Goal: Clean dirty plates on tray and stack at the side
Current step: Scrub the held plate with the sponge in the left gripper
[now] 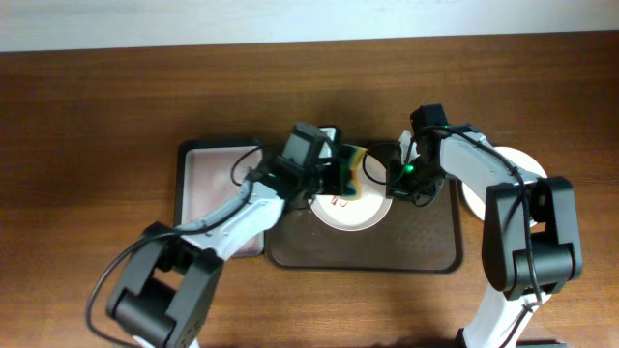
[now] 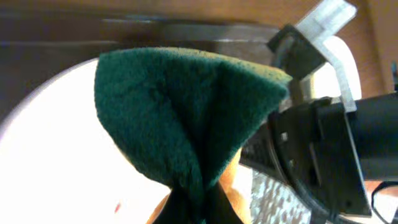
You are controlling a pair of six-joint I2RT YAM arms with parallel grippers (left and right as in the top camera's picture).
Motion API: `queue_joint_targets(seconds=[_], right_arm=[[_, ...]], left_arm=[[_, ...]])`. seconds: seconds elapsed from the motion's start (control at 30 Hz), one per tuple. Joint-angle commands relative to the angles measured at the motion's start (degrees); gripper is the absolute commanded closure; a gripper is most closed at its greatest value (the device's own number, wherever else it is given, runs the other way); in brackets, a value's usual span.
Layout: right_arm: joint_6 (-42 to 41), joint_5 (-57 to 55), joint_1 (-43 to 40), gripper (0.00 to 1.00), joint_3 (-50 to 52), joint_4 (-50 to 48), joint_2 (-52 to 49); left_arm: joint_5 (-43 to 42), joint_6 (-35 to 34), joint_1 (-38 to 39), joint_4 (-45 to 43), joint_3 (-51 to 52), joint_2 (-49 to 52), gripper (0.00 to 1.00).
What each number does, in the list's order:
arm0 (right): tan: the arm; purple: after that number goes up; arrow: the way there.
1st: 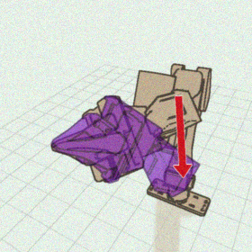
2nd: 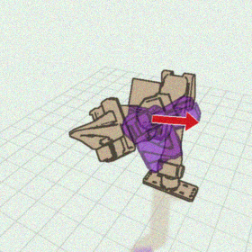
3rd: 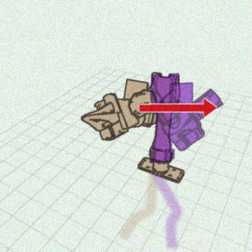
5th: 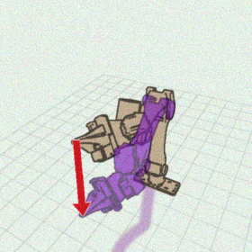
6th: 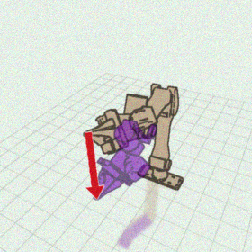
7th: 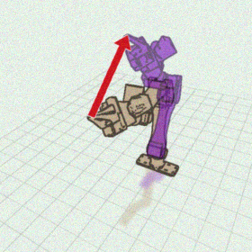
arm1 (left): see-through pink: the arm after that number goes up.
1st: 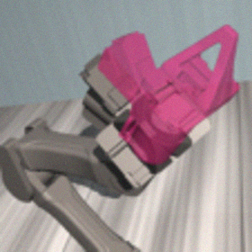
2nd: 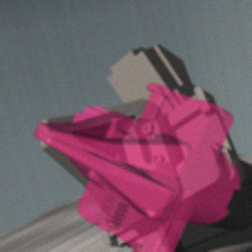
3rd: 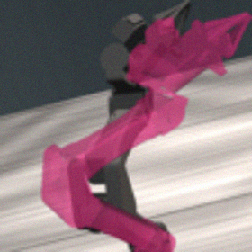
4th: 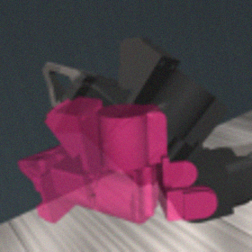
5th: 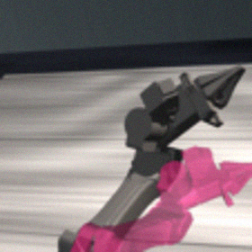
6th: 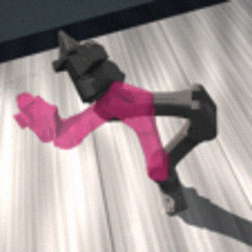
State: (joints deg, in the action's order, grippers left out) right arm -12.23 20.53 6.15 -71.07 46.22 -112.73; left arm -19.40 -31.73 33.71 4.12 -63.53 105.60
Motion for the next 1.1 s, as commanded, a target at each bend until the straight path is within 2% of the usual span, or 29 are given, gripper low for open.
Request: queue_joint_targets(seconds=[0.0,0.17,0.27,0.37,0.47,0.6,0.8,0.93,0.97,1.0,1.03,1.07], right_arm=[[-0.2,-0.6,0.3,0.96,1.0,0.1,-1.2],[-0.2,-0.6,0.3,0.96,1.0,0.1,-1.2],[-0.3,-0.6,0.3,0.96,1.0,0.1,-1.2],[-0.3,-0.6,0.3,0.96,1.0,0.3,-1.2],[-0.2,-0.6,0.3,0.96,1.0,0.5,-1.2],[-0.2,-0.9,0.3,0.96,1.0,0.8,-1.2],[-0.3,-2.1,0.3,0.96,1.0,1.4,-1.2],[-0.3,-2.1,0.3,0.96,1.0,1.4,-1.2],[-0.3,-2.1,0.3,0.91,1.0,1.4,-1.2],[-0.3,-2.1,0.3,0.76,1.0,1.3,-1.2],[-0.3,-2.1,0.3,0.67,1.0,1.1,-1.2],[-0.3,-2.1,0.3,0.67,1.0,0.9,-1.2]], left_arm=[[-1.2,-5.7,1.9,-4.1,-1.0,4.0,1.0],[-0.4,-6.7,3.3,-8.7,-1.0,8.0,1.0],[2.6,-6.6,3.8,-8.5,-1.0,9.8,1.0],[4.9,-6.5,3.5,-4.2,-1.0,10.6,1.0],[6.9,-5.7,2.3,5.2,-1.0,10.6,1.0],[7.2,-3.7,-0.1,12.1,-1.0,10.3,1.0],[7.3,2.1,-3.0,14.6,-1.2,5.9,1.0],[9.3,3.2,-3.0,15.1,-1.2,0.8,1.0],[9.1,4.1,-3.0,15.0,-1.2,-1.1,1.0],[9.1,5.0,-3.0,15.0,-1.3,-3.1,1.0],[9.2,5.3,-3.0,15.1,-1.4,-6.3,1.0],[9.3,5.5,-3.1,15.2,-1.4,-7.6,1.0]])
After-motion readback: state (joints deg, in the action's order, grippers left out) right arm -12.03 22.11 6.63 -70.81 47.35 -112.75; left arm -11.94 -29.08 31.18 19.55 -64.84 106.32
